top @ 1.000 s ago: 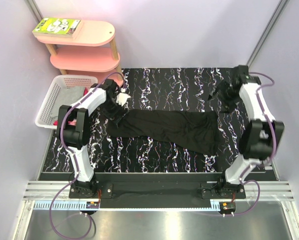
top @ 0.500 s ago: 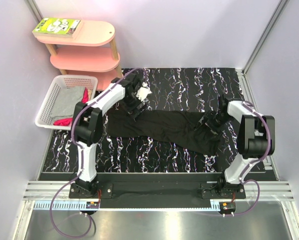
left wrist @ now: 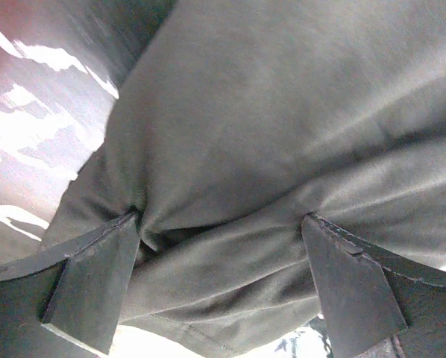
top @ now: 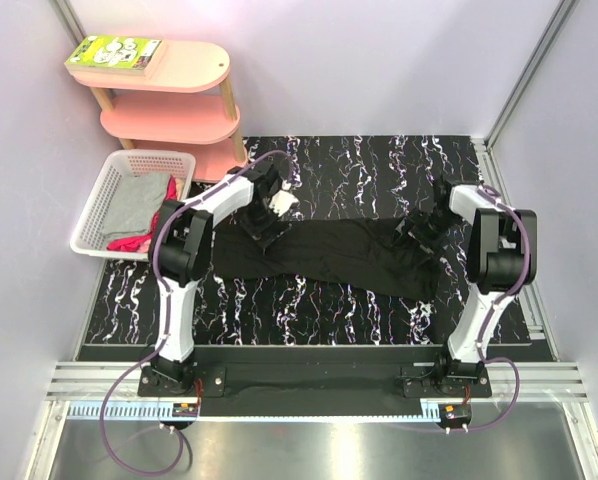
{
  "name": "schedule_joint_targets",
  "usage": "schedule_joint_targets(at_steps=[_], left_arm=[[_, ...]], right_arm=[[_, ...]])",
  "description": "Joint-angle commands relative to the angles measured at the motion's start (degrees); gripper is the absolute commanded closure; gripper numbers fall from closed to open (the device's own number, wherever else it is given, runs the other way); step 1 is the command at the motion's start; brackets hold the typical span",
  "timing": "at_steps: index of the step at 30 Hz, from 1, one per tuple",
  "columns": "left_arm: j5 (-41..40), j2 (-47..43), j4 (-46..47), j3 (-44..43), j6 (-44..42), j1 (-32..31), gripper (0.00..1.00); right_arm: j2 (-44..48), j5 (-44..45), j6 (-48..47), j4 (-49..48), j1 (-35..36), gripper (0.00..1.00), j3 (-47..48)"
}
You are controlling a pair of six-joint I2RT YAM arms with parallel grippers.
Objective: Fold and stack the t-shirts
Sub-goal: Rotate the tshirt 60 degrees
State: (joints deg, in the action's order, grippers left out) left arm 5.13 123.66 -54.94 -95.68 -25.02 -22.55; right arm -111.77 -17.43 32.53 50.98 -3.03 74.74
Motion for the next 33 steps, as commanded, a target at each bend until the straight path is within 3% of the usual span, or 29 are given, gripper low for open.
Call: schedule_joint_targets(at_steps=[1, 11, 19, 22, 28, 33], left_arm=[[-1.1, -6.2, -1.9, 7.9, -1.2, 0.0, 0.05], [5.8, -13.3, -2.6, 16.8, 3.2, -7.0, 0.05], [14.0, -4.4, -1.3, 11.1, 7.0, -14.9, 0.05], [17.2, -0.3, -1.4, 6.7, 7.9, -17.7, 0.06], [25.4, 3.3, -3.6, 0.7, 8.4, -22.8, 0.06], [29.8, -3.3, -6.8, -3.8, 9.5, -21.8, 0.06]], right_arm=[[-7.2, 0.7, -1.5, -0.7, -0.1, 0.07, 9.5], [-29.3, -8.2, 1.1, 1.8, 0.1, 0.02, 43.2], [-50.5, -17.6, 1.7, 7.6, 0.4, 0.0, 77.3], [-56.2, -21.6, 5.0, 4.8, 0.4, 0.0, 84.6], [-58.0, -30.2, 15.4, -10.9, 0.4, 0.0, 84.0], [-54.2, -31.7, 17.8, -16.9, -0.5, 0.0, 84.9]])
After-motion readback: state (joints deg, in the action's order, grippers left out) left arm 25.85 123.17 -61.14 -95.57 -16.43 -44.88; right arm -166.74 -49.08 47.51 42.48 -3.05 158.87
